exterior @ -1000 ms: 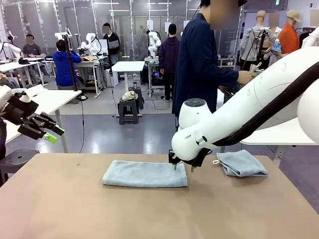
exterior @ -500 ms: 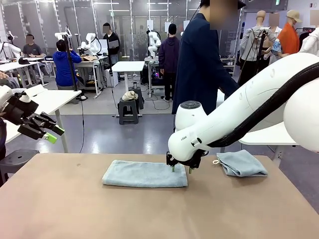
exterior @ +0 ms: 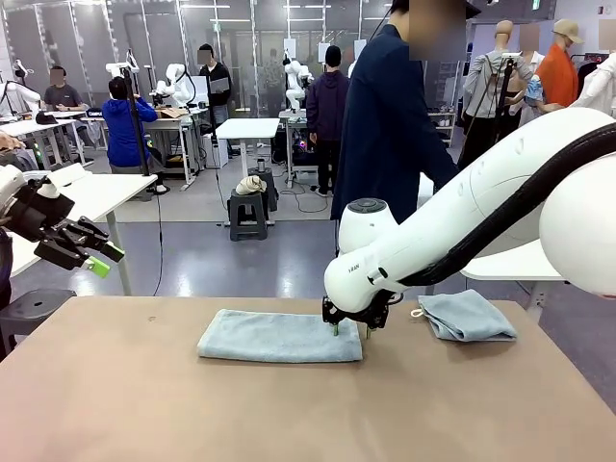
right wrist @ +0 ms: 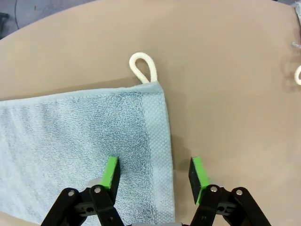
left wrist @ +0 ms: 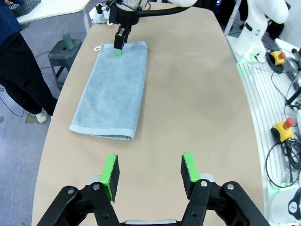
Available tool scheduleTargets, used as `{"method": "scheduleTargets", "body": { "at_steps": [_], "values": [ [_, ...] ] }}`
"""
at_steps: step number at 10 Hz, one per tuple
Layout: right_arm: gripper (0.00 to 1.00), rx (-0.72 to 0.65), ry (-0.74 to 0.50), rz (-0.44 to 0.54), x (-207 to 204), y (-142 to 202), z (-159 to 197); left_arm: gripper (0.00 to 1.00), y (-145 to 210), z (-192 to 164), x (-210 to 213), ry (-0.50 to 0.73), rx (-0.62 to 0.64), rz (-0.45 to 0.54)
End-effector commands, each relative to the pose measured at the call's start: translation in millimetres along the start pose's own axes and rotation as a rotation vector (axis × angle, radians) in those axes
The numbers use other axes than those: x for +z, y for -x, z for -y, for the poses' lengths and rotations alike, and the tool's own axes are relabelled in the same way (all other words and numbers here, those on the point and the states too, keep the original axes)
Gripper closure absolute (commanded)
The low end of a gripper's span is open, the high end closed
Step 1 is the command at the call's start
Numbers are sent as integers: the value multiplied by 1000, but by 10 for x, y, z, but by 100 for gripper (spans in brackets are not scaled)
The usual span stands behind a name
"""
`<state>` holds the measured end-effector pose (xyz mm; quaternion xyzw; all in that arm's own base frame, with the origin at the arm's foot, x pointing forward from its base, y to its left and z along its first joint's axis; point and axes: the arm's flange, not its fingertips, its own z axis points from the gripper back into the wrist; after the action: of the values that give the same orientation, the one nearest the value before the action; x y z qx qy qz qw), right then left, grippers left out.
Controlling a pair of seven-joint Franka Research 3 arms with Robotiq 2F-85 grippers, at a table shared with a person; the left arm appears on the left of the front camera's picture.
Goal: Fold the towels and place them in the basket.
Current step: When a person lays out a Towel with hook on the table, fold it in half twice.
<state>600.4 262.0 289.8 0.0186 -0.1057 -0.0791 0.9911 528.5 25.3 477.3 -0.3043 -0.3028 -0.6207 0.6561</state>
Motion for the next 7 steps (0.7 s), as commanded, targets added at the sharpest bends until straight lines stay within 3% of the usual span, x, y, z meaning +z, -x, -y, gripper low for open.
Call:
{"method": "scheduleTargets", "body": {
  "at_steps": [1, 2, 3, 4, 5, 6, 7],
  "values": [
    [42, 14, -10, -28, -27, -66, -25, 32, -17, 6, 9, -4, 8, -15],
    [42, 16, -13, -34, -38, -64, -20, 32, -17, 6, 9, -4, 8, -15],
    [62, 17, -13, -37, -44, -65, -13, 32, -17, 6, 9, -4, 8, -15],
    [47, 20, -11, -38, -50, -60, -3, 32, -17, 6, 9, -4, 8, -15],
    [82, 18, -9, -41, -55, -58, 6, 32, -17, 6, 9, -4, 8, -15],
    [67, 17, -8, -44, -59, -56, 13, 32, -17, 6, 9, -4, 8, -15],
    [100, 17, -6, -46, -60, -57, 16, 32, -17, 6, 9, -4, 8, -15]
  ]
}}
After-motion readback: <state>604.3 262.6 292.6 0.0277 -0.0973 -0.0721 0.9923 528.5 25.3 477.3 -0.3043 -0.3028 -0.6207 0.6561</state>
